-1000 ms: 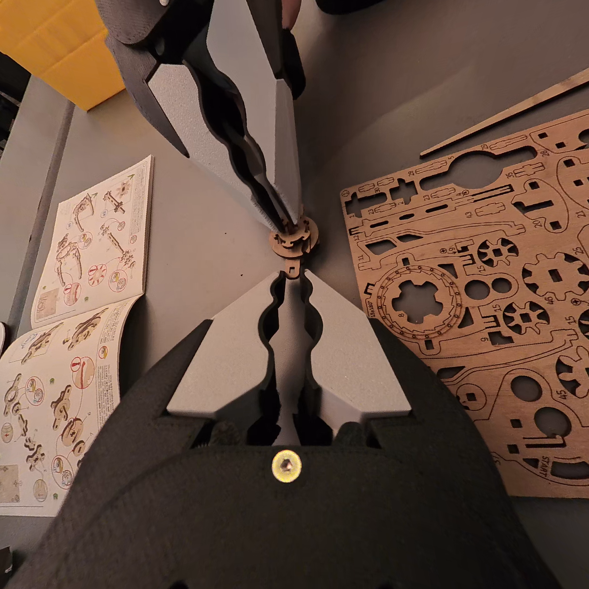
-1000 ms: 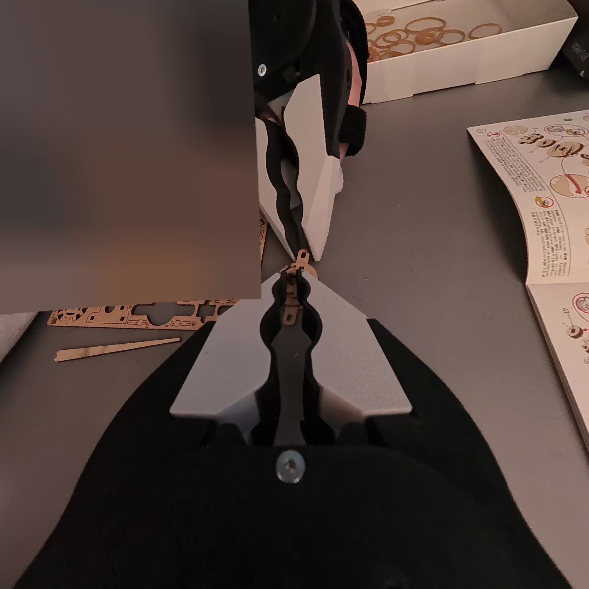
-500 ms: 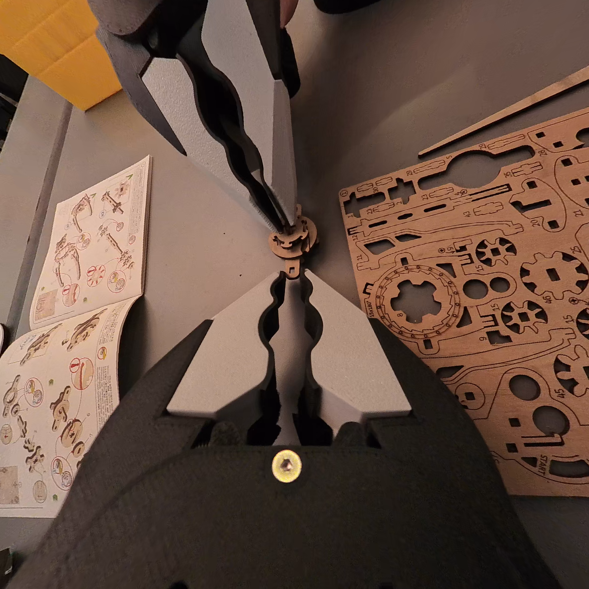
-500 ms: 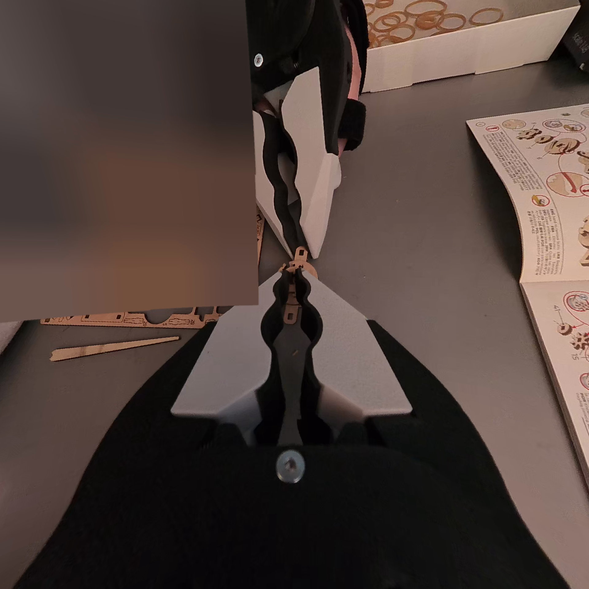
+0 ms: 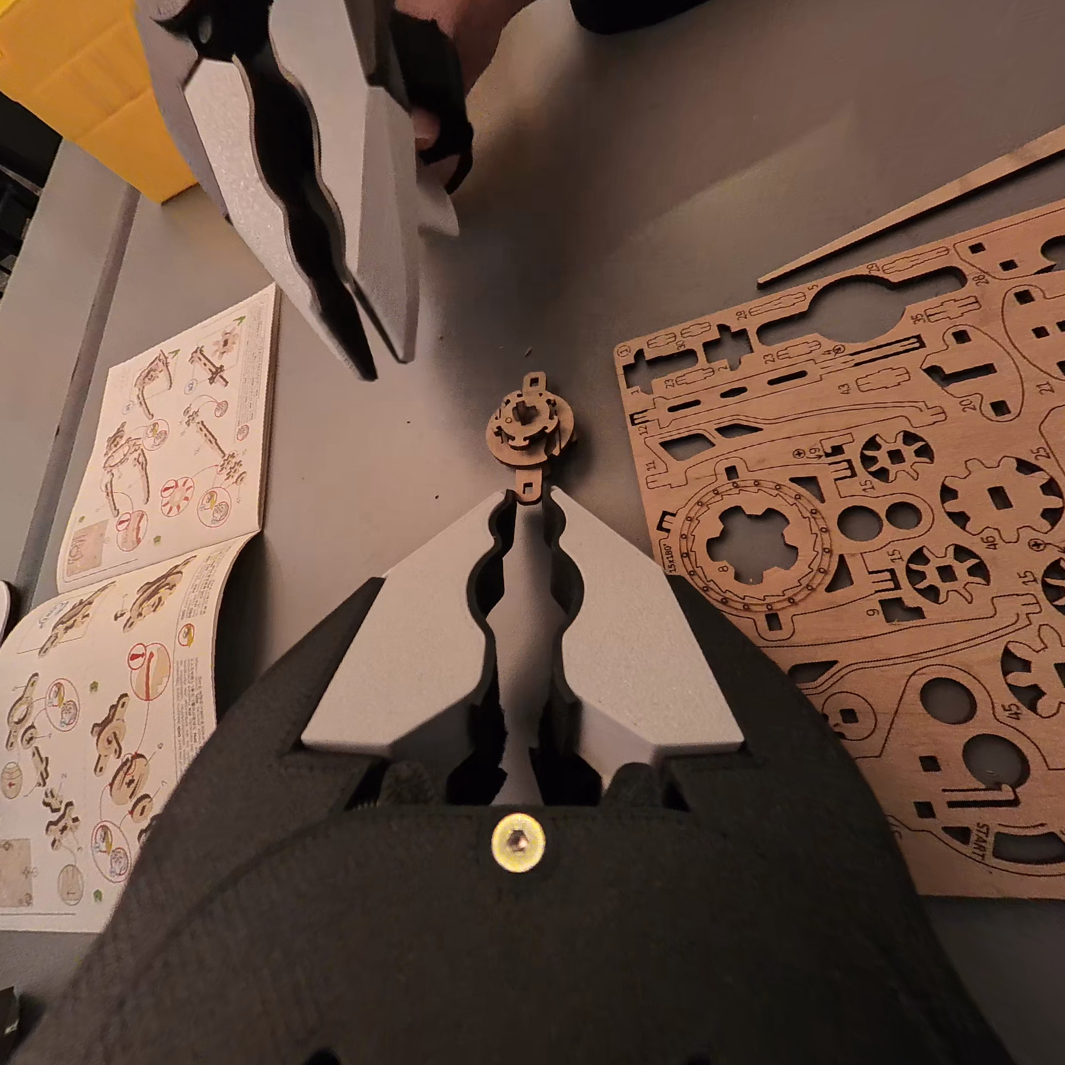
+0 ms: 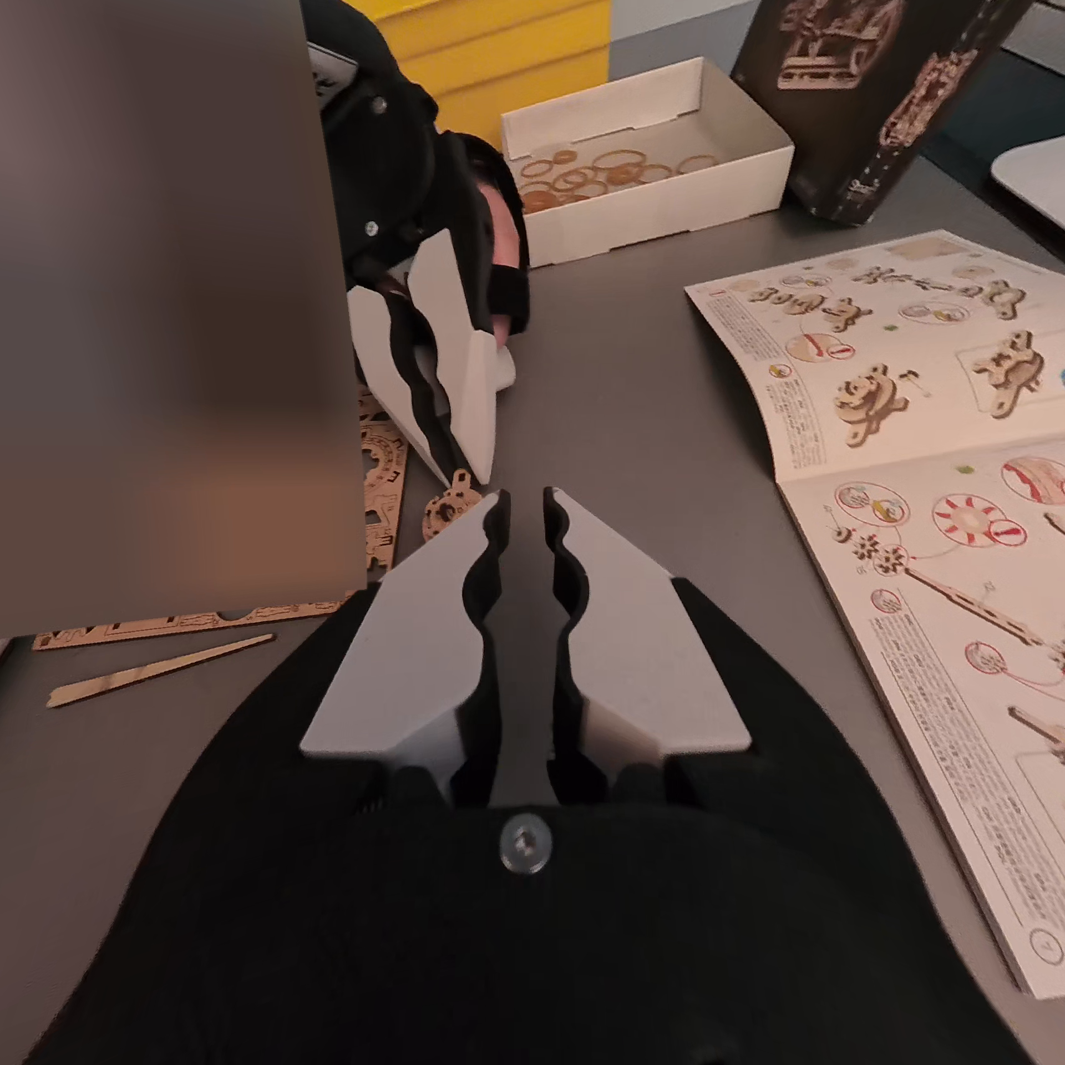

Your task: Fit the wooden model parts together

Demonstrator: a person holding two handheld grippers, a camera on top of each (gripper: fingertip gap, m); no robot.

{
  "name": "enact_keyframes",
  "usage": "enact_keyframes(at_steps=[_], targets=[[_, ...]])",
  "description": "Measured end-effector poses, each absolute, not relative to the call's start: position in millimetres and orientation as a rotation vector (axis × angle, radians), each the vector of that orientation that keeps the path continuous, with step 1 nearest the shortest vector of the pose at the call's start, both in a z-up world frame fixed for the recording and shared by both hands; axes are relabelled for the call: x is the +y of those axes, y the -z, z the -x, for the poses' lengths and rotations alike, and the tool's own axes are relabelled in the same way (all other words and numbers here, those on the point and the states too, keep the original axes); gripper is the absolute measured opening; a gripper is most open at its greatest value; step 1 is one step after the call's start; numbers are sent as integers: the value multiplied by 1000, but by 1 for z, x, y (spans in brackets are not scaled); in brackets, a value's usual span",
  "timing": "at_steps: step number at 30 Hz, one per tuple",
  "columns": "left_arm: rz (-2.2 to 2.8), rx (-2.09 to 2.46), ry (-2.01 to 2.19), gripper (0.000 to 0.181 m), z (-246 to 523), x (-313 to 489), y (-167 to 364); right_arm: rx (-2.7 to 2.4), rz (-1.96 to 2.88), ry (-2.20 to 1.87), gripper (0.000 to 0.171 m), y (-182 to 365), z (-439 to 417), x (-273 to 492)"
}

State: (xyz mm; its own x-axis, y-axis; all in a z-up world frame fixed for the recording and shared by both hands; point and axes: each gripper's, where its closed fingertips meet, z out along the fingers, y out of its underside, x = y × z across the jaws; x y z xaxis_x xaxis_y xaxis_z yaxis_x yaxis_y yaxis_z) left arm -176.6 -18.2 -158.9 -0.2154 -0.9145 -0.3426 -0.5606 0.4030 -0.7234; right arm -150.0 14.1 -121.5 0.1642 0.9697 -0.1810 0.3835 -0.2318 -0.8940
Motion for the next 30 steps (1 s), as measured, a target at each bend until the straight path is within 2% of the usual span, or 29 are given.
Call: enact_keyframes(at_steps=[10,30], targets=[[1314,1888,619,17,181,-15,159,-1375,1777,-975,11,139,151,10],[1347,1874,635,22,184,-10,159,-1339,1792,-927,11,140,146,20]])
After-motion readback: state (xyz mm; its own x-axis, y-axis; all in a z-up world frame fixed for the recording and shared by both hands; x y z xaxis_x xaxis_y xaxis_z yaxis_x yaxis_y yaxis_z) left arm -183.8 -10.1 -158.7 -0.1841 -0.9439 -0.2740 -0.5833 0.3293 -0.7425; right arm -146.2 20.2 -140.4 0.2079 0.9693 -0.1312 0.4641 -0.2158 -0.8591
